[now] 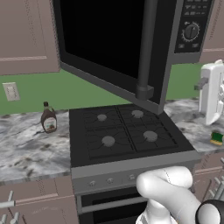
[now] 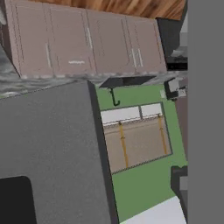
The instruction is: Place the sponge inside the microwave to prepare for sanitizing.
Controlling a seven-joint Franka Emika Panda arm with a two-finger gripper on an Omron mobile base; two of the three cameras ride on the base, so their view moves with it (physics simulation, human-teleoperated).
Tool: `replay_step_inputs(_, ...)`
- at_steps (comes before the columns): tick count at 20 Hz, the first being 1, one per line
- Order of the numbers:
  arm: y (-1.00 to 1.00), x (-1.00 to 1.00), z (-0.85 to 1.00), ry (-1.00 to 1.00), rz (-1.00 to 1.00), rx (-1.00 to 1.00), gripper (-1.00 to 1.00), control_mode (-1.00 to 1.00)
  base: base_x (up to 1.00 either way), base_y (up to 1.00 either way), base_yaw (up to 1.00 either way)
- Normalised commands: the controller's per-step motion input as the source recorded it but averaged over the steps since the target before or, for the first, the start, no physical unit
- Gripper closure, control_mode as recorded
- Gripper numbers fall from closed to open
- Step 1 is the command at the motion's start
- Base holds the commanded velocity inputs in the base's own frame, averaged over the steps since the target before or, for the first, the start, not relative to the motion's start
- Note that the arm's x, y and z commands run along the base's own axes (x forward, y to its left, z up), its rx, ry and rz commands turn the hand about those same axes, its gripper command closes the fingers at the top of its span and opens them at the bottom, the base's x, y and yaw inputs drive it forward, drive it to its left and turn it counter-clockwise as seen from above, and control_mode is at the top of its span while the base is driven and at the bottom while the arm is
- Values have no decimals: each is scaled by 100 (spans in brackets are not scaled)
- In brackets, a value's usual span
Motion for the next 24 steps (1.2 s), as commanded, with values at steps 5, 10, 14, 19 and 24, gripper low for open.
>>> replay_step_inputs(5, 7, 9, 40, -2, 19, 5, -100, -100, 0, 0, 0)
replay_step_inputs(10, 4, 25, 19, 0, 10, 2, -100, -100, 0, 0, 0)
replay_step_inputs(14, 20, 48, -11, 0, 7, 0, -100, -100, 0, 0, 0)
replay_step_inputs(19, 19, 56, -9, 0, 3, 0, -100, -100, 0, 0, 0)
replay_step_inputs(24, 13, 45, 0, 0, 0, 2, -100, -100, 0, 0, 0)
